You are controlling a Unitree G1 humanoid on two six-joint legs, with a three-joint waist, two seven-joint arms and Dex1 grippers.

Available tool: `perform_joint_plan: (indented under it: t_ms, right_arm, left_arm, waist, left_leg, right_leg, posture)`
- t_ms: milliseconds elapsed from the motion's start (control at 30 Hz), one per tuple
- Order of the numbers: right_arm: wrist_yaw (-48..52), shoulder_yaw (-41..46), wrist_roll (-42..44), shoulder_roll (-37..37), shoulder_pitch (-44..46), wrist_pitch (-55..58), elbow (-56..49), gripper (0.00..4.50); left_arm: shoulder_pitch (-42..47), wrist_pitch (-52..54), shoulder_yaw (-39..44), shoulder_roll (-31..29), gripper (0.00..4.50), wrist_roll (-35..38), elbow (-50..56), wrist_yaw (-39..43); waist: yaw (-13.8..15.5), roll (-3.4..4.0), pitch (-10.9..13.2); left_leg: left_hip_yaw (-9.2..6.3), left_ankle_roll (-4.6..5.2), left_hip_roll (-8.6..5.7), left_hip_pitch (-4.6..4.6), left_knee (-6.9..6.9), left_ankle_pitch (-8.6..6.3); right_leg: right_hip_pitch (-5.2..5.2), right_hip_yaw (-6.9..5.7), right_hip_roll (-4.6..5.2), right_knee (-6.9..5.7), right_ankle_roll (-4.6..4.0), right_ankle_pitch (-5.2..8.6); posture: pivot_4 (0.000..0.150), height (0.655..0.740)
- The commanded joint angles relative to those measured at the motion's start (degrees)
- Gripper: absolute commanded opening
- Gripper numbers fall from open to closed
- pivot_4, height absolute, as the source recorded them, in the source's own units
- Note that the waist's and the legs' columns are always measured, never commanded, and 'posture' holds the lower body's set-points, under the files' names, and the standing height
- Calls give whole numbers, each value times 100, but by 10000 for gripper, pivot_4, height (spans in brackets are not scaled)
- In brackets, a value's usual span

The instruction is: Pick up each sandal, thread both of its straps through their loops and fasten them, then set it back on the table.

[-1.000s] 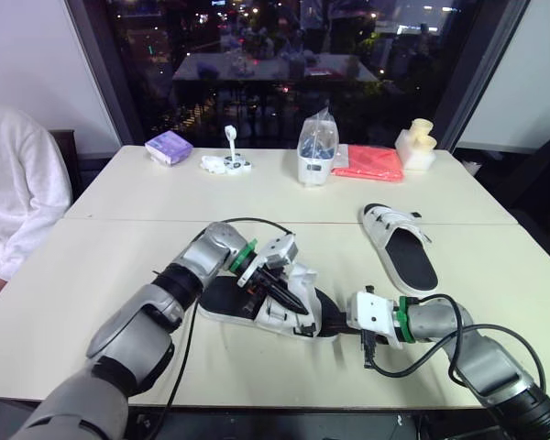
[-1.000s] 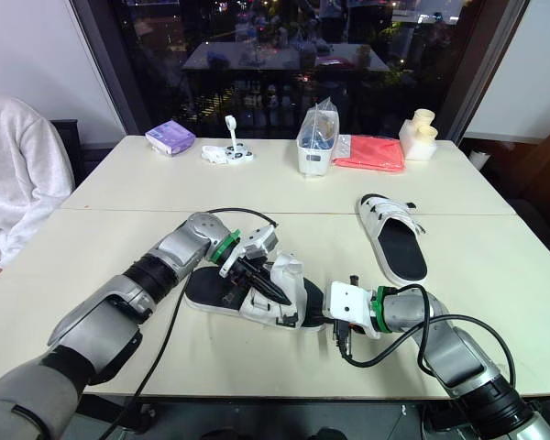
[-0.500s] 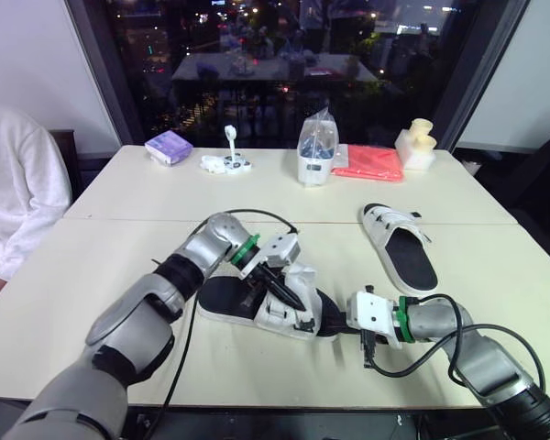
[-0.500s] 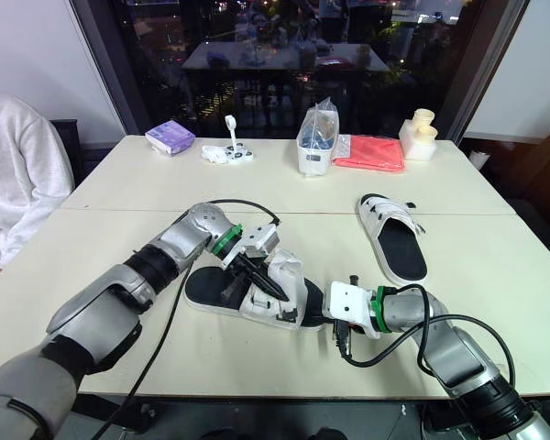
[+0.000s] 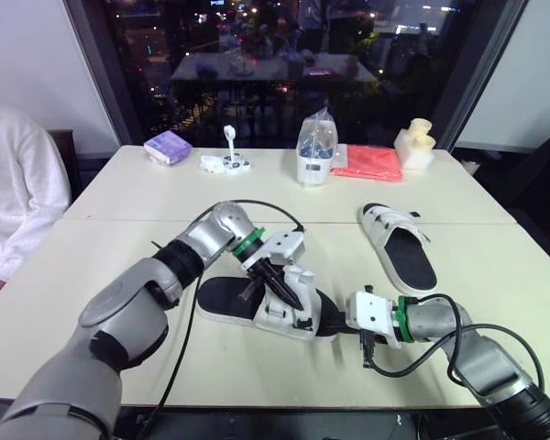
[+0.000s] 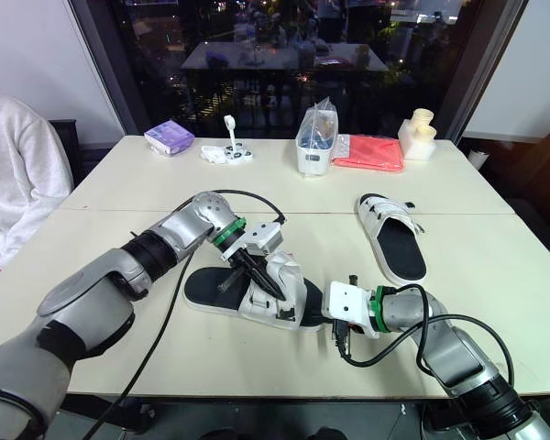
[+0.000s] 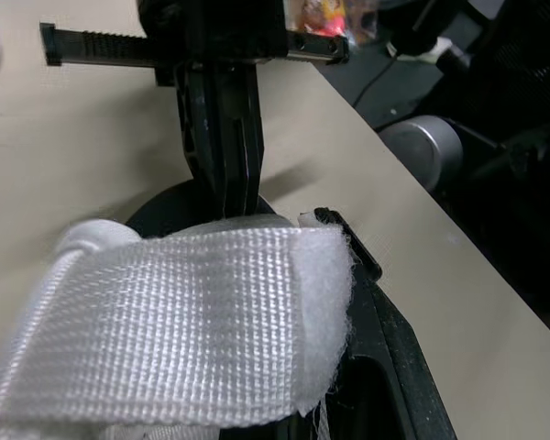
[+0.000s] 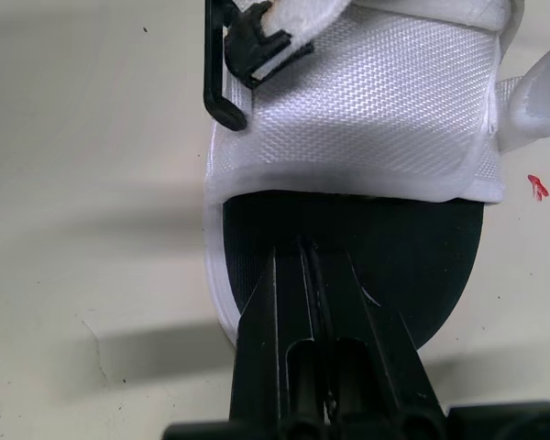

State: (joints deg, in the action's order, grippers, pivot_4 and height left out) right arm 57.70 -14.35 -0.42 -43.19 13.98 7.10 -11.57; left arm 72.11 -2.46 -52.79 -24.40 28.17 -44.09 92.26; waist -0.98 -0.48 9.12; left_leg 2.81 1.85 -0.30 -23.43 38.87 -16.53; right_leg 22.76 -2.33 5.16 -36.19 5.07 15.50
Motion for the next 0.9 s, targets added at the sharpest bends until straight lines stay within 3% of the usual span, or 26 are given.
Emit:
perform_joint_plan:
  t_ms: [33,533,900]
  right_arm:
    - [-1,-213,-167,64,-66,106,175,0]
    - [-43,-177,-208,93,-151,127,128,0]
    - [-112,-149,-214,86,-201,170,83,0]
  left_arm:
    - [242,-160,-292,-101,767,111,-40,24]
    - [908,-1404,-1329,432,767,-335,-1101,24]
    - [1122,-1297,-1694,358,767,276,-771,24]
  waist:
    - [-2,0,0]
    - [-1,-4,2]
    - [4,-6,3]
  left_leg:
    - [0,0,0,0,0,0]
    - [0,2,3,0,3,0]
    - [0,6,4,0,8,-2]
  right_leg:
    - [0,0,0,0,0,0]
    - [-1,-1,-14,-1,2,-1]
    - [-2,-1,-18,-3,4,-2]
  posture:
    - [1500,7400]
    - [1500,7400]
    - [1500,7400]
